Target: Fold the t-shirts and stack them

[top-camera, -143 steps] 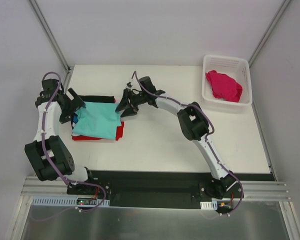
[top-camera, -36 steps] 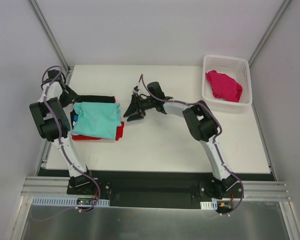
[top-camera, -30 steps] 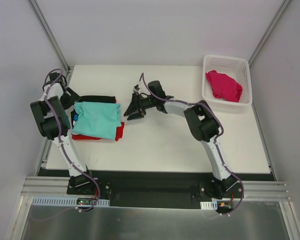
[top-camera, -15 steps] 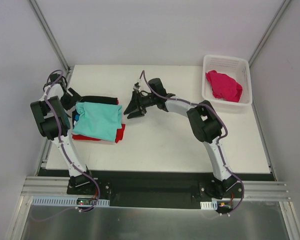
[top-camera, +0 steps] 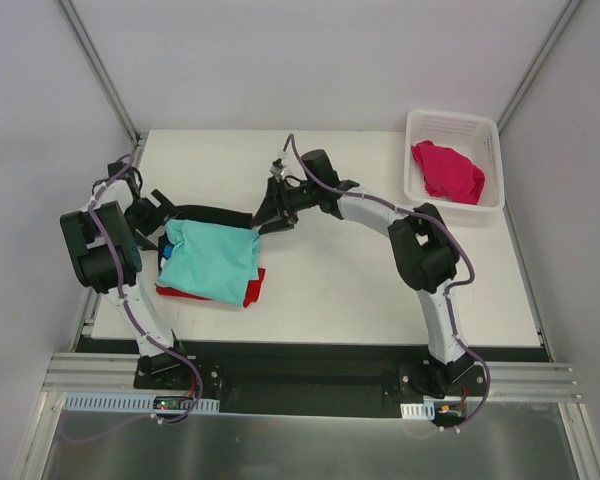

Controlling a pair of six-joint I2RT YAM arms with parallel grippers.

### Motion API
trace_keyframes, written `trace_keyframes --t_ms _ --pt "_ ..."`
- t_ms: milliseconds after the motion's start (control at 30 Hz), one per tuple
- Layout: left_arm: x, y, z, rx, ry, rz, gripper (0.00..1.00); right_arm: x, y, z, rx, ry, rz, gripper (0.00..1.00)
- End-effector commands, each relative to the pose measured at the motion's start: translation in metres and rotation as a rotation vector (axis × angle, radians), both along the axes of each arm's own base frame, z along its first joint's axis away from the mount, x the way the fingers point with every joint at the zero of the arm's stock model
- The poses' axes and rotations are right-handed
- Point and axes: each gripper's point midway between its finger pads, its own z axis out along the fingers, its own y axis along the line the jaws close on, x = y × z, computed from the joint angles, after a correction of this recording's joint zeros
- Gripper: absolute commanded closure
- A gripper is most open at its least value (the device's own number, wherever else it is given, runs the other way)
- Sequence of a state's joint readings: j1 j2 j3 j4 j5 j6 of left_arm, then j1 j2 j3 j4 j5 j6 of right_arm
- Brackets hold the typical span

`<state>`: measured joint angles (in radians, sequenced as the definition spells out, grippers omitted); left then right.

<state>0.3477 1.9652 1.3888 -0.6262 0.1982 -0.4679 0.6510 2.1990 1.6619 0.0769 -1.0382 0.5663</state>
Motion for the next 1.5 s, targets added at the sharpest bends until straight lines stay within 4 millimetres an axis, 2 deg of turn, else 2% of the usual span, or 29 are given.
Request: trace_keyframes --t_ms 0,33,67,167,233,367,467,733,800,833,933,967,1033,1133,1167,1200,1267,1400,1467 --pt "-0.040 -0.041 0.019 -0.117 0.070 -0.027 0.01 0.006 -0.021 0.038 -0.001 -0.131 -0.046 0.38" --pt "-0.041 -0.043 0.021 -0.114 0.067 -0.023 0.01 0.018 -0.032 0.036 -0.021 -0.148 -0.085 0.38" --pt "-0.044 -0.046 0.027 -0.111 0.054 -0.021 0.01 0.021 -0.039 0.043 -0.022 -0.166 -0.099 0.38" --pt "-0.045 -0.054 0.035 -0.094 0.038 -0.011 0.01 0.036 -0.062 0.045 -0.056 -0.214 -0.146 0.38" --pt "-0.043 -0.065 0.038 -0.094 0.030 -0.006 0.01 0.043 -0.076 0.056 -0.061 -0.261 -0.179 0.38" --pt "-0.044 -0.093 0.037 -0.104 0.034 -0.033 0.01 0.040 -0.092 0.064 -0.079 -0.285 -0.185 0.37" --pt "-0.041 -0.100 0.032 -0.086 0.048 -0.059 0.01 0.031 -0.099 0.063 -0.106 -0.287 -0.161 0.37" --pt "-0.031 -0.062 0.026 0.049 0.091 -0.111 0.01 0.010 -0.102 0.056 -0.117 -0.266 -0.132 0.36" --pt "-0.023 -0.048 0.031 0.113 0.092 -0.121 0.01 0.006 -0.099 0.059 -0.114 -0.276 -0.123 0.36" --pt "-0.014 -0.041 0.041 0.145 0.075 -0.142 0.01 0.004 -0.096 0.060 -0.114 -0.279 -0.118 0.36" --pt "-0.007 -0.019 0.052 0.240 0.093 -0.182 0.01 0.000 -0.091 0.059 -0.119 -0.275 -0.105 0.35" --pt "0.004 -0.012 0.062 0.275 0.068 -0.193 0.01 -0.002 -0.090 0.057 -0.123 -0.274 -0.103 0.35" --pt "0.010 0.005 0.074 0.361 0.068 -0.225 0.01 -0.005 -0.089 0.055 -0.127 -0.269 -0.097 0.35" --pt "-0.005 0.017 0.078 0.395 0.163 -0.241 0.01 -0.011 -0.091 0.050 -0.132 -0.263 -0.089 0.34" --pt "-0.023 0.015 0.074 0.383 0.259 -0.260 0.01 -0.011 -0.092 0.050 -0.133 -0.260 -0.090 0.34" --pt "-0.031 0.025 0.076 0.443 0.296 -0.259 0.01 -0.013 -0.092 0.048 -0.133 -0.255 -0.086 0.34" --pt "-0.051 0.030 0.080 0.513 0.344 -0.280 0.01 -0.015 -0.092 0.048 -0.128 -0.246 -0.082 0.34" --pt "-0.074 0.045 0.100 0.583 0.361 -0.284 0.01 -0.021 -0.090 0.046 -0.125 -0.242 -0.071 0.34" --pt "-0.078 0.040 0.111 0.547 0.321 -0.287 0.01 -0.023 -0.090 0.045 -0.122 -0.236 -0.070 0.34"
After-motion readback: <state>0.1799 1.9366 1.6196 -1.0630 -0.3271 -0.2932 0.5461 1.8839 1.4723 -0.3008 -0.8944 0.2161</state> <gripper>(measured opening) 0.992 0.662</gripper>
